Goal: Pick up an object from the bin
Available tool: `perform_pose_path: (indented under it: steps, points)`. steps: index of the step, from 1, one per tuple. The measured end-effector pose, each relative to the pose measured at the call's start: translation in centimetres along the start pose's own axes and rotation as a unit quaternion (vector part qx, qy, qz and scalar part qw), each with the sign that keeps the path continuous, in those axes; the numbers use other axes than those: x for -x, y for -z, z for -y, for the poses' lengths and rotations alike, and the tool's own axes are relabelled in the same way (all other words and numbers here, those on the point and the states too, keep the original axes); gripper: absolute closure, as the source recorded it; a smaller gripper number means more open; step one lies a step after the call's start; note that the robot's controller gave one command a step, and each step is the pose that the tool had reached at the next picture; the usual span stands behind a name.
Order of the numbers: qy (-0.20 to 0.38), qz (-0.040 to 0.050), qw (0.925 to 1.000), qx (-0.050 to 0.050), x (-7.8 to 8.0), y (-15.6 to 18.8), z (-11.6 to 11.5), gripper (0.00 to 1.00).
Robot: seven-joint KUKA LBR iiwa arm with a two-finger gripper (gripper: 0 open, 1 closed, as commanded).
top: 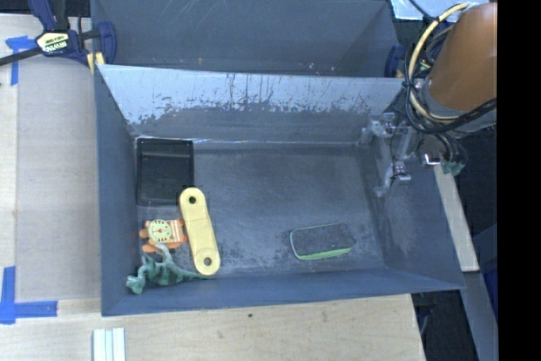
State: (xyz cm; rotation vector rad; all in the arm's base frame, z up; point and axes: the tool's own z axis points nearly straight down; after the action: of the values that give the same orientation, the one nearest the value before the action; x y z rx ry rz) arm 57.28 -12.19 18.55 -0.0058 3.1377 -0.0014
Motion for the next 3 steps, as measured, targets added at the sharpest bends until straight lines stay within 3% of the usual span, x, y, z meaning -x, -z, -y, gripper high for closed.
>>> perform_pose_path:
  steps: [1,2,3]
  points:
    - [0.0,0.0,1.0,0.0,0.0,0.0,0.0,0.0]
    - [-0.002,-0.0023,1.0,0.001,-3.8,-5.2,-3.5,0.0]
    - [0.039,0.005,0.9992,-0.002,-5.3,-5.2,-2.4,0.0]
